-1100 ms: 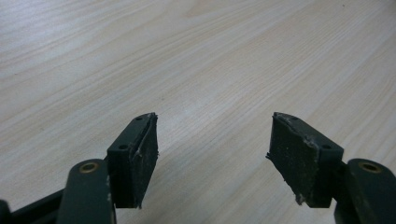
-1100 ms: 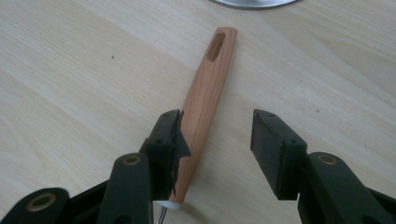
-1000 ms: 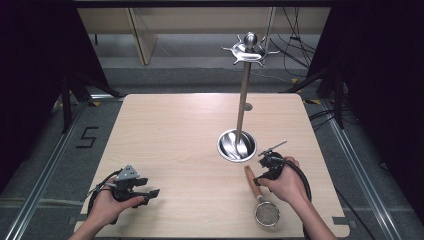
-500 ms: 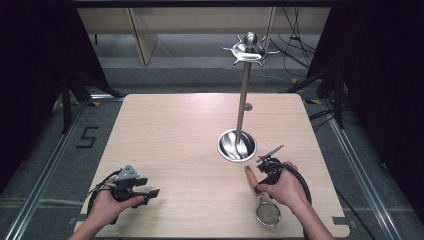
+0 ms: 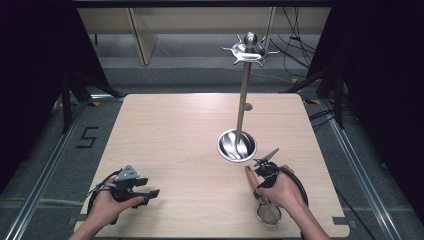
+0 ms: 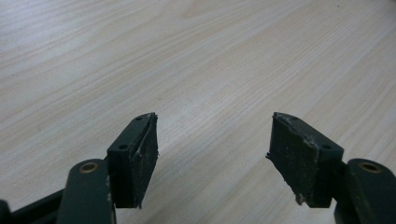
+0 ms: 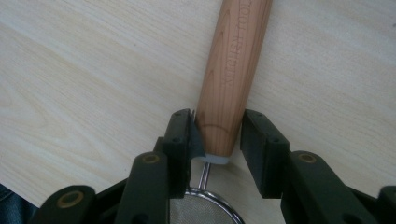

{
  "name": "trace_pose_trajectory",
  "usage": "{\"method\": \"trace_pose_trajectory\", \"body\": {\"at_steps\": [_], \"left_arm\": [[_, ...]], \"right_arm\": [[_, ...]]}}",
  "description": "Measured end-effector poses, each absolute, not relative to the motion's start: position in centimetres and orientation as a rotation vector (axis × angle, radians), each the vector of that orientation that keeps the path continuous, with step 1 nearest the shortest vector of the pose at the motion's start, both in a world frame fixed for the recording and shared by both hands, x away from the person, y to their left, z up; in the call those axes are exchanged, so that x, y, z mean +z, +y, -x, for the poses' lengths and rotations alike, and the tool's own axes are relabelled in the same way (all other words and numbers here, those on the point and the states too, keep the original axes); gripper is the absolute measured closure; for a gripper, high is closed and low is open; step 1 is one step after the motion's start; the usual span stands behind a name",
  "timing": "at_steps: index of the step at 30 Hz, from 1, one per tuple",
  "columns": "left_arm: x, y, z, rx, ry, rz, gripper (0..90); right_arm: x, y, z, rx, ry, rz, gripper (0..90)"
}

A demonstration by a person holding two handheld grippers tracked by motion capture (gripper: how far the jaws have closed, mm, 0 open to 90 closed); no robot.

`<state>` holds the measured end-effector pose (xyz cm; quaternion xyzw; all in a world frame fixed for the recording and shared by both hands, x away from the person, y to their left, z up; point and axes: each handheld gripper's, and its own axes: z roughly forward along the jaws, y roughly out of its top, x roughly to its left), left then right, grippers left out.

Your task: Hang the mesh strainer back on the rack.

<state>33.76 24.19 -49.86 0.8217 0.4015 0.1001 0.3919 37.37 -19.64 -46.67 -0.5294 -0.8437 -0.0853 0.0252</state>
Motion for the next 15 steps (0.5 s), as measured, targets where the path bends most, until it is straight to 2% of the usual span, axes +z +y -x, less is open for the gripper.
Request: {"method": "trace_pose_trajectory", "body": {"at_steps": [15], "left_arm": [[-49.89,24.15,-33.72,0.260,1.024,-2.088,31.9]], "right_arm": [[-46.72,-20.04,-37.42,-0.239,-2.597,1.706,69.3]]}}
